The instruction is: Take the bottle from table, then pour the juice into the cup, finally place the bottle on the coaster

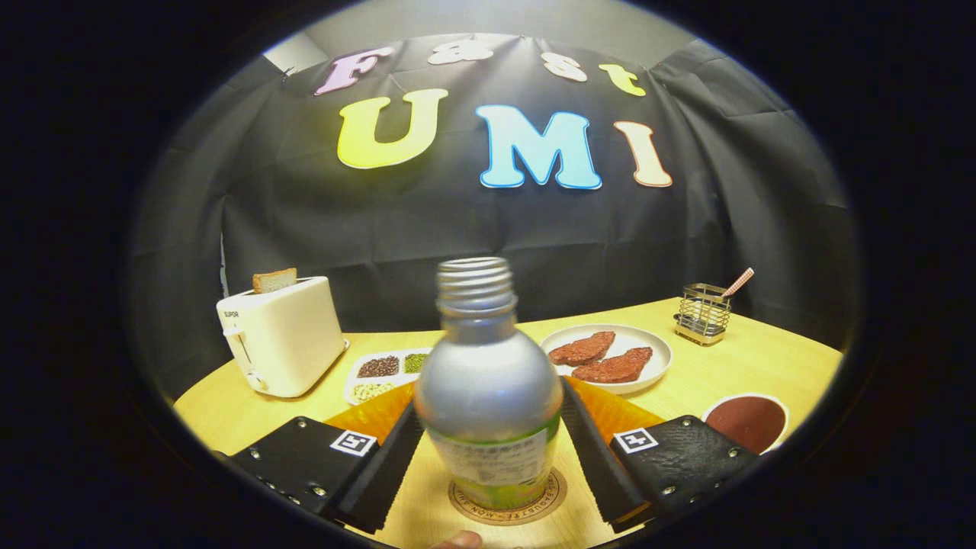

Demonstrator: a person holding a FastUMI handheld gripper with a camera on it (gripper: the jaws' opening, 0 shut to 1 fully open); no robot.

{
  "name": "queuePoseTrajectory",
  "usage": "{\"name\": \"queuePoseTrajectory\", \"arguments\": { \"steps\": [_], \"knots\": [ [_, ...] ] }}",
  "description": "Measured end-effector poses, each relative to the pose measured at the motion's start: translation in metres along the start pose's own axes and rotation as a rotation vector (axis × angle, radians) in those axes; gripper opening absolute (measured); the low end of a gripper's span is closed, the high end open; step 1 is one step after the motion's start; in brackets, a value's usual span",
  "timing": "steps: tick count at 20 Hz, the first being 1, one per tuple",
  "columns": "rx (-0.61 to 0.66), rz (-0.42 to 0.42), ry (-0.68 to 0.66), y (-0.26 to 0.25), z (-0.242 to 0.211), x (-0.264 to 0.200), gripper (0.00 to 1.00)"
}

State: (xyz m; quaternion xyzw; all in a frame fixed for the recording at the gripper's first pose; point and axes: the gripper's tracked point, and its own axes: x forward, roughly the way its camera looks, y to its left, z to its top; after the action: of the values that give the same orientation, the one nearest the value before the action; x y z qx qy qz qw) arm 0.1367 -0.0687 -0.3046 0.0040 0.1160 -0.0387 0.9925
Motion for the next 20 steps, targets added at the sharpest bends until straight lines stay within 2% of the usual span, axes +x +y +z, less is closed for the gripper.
{"name": "queuePoseTrajectory", "arguments": {
  "steps": [3,5,9,12,15,20],
  "knots": [
    [-0.092,-0.011,-0.057,0.005,0.039,-0.025,0.98],
    [-0.096,0.002,-0.088,0.013,0.069,-0.045,0.98],
    [-0.044,0.119,-0.108,0.047,0.125,-0.092,0.98],
    [-0.044,0.122,-0.164,0.048,0.178,-0.129,0.98],
    [-0.049,0.137,-0.192,0.047,0.212,-0.158,0.98],
    [-0.054,0.108,-0.219,0.023,0.234,-0.181,0.98]
  ]
}}
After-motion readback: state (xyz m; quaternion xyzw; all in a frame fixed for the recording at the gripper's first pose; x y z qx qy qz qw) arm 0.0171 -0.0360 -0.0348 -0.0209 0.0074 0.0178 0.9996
